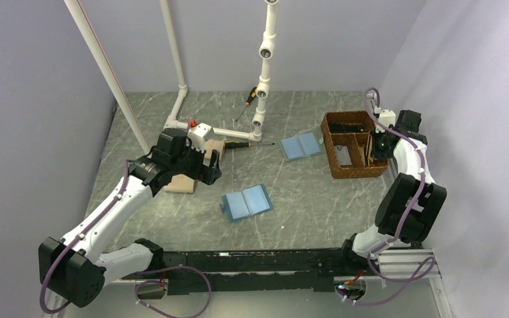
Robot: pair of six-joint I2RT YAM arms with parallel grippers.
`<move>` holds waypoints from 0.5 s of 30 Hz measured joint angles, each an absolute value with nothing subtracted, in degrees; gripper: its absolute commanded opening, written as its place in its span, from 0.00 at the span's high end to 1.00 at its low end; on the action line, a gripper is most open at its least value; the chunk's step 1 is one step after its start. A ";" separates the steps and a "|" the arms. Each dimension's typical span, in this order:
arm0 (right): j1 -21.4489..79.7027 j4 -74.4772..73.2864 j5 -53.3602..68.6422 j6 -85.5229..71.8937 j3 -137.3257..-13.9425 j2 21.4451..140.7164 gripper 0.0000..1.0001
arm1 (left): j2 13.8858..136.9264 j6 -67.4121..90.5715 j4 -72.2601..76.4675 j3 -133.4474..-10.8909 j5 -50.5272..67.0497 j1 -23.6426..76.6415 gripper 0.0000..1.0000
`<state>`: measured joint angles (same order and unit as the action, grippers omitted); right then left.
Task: Take the credit cards out of the card holder
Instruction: Place the credit card in the storage box.
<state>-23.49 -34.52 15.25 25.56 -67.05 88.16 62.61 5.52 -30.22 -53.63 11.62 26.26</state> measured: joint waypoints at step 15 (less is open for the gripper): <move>-23.70 -32.62 8.88 23.83 -66.85 92.25 0.52 | 62.24 5.32 -30.24 -53.63 11.57 26.26 0.01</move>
<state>-23.70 -32.62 8.88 23.83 -66.85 92.25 62.24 5.32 -30.24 -53.63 11.57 26.26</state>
